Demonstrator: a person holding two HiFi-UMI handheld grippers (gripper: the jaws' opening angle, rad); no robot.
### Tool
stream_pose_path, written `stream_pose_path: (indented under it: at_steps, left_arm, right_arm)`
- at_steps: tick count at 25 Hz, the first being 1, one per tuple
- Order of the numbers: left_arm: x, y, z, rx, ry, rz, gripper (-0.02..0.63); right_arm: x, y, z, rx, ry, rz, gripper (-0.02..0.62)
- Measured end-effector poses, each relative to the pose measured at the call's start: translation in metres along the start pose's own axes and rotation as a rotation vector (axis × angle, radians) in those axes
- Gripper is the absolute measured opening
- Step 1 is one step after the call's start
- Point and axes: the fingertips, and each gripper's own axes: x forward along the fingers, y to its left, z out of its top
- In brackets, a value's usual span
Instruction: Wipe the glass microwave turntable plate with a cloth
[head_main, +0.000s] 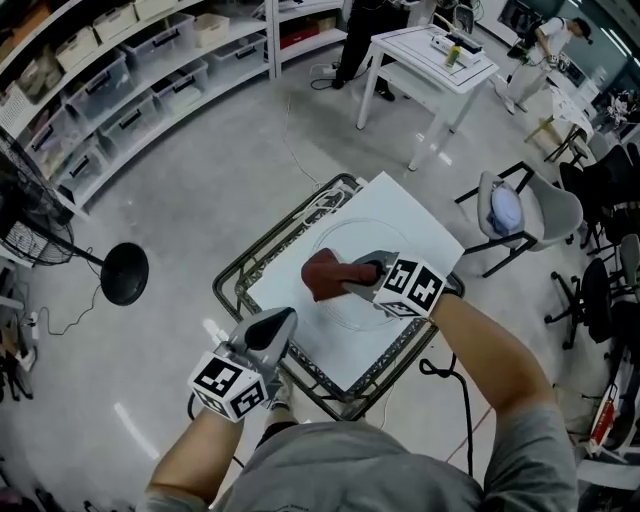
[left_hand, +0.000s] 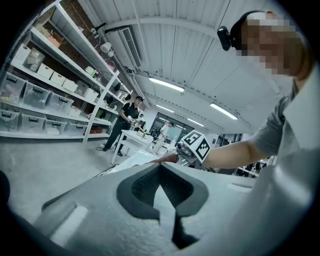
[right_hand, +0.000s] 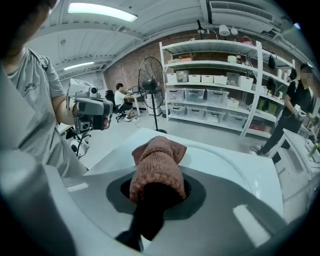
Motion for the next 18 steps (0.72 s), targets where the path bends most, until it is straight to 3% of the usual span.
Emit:
stream_pose_path:
  at_steps: [18]
  left_arm:
    - [0.084, -0.089, -0.026, 0.038, 0.082, -0.16, 0.003]
  right_arm:
    - [-0.133, -0.048, -0.147, 0.173, 0.04, -0.218, 0.069]
